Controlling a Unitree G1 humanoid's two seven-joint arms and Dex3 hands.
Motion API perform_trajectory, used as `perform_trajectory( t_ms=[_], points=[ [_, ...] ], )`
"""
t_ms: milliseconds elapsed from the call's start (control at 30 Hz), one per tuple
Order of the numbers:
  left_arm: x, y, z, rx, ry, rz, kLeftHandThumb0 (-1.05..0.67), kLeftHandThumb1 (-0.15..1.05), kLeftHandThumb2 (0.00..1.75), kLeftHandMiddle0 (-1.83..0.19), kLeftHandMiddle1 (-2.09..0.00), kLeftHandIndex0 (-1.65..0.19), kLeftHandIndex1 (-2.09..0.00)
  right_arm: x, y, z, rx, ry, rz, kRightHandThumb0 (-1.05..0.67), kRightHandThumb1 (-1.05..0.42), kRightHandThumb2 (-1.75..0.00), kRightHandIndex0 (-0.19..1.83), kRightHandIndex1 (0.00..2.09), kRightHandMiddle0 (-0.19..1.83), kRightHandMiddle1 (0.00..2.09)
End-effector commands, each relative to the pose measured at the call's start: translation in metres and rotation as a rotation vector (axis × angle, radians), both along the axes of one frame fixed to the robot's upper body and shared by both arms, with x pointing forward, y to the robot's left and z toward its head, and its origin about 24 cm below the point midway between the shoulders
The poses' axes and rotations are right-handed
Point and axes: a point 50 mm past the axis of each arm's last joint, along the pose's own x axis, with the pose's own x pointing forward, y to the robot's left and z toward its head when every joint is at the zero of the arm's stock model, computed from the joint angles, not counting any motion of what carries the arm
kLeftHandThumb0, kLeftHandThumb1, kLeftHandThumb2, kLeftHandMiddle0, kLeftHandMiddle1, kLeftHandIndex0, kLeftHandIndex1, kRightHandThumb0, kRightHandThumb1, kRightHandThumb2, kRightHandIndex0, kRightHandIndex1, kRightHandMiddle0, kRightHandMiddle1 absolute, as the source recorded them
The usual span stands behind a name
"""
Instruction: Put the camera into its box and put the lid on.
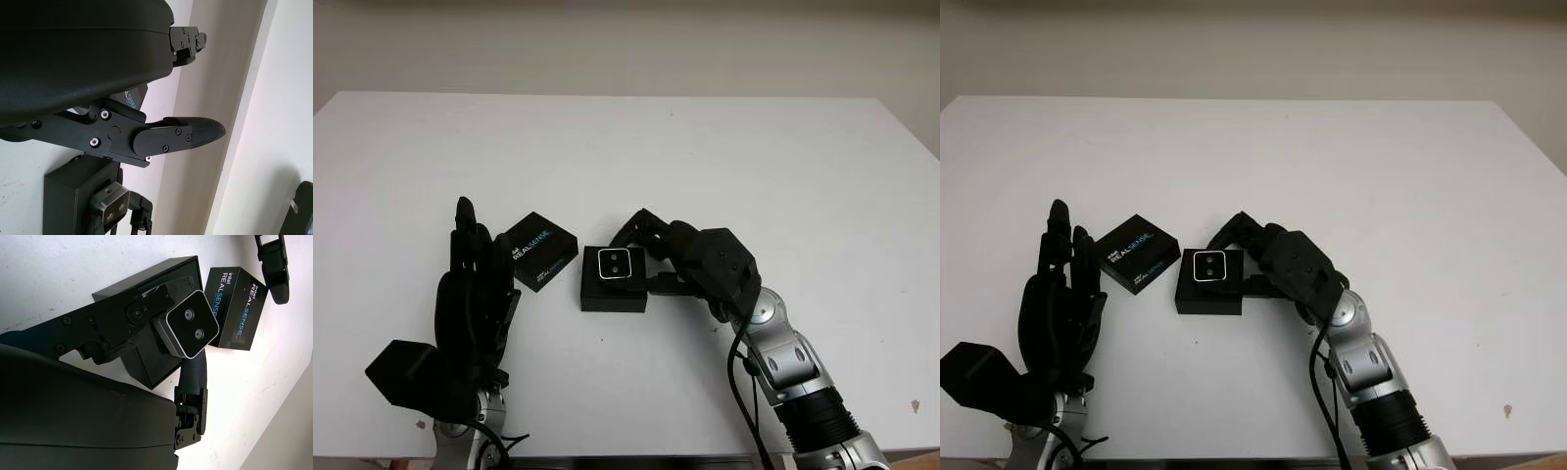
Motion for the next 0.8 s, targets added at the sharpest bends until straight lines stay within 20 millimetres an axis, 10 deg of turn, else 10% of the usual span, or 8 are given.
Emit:
perform_trajectory(
  t_ms=[0,767],
  points=[
    [0.0008,-0.0006,0.0025,0.004,-0.013,0.001,-0.57,1.05,0.45,0.05,-0.06,0.07,-0.06,-0.0020,0.0001,-0.0032,0.002,0.007,0.001,-0.36,-0.97,-0.05,0.21,0.06,0.20,1.82],
    [0.0000,0.0006,0.0021,0.006,-0.013,0.001,-0.56,1.05,0.46,0.04,-0.06,0.07,-0.06,-0.0082,0.0039,-0.0092,-0.160,-0.091,0.012,-0.40,-0.97,-0.05,0.18,0.04,0.14,1.68]
  ],
)
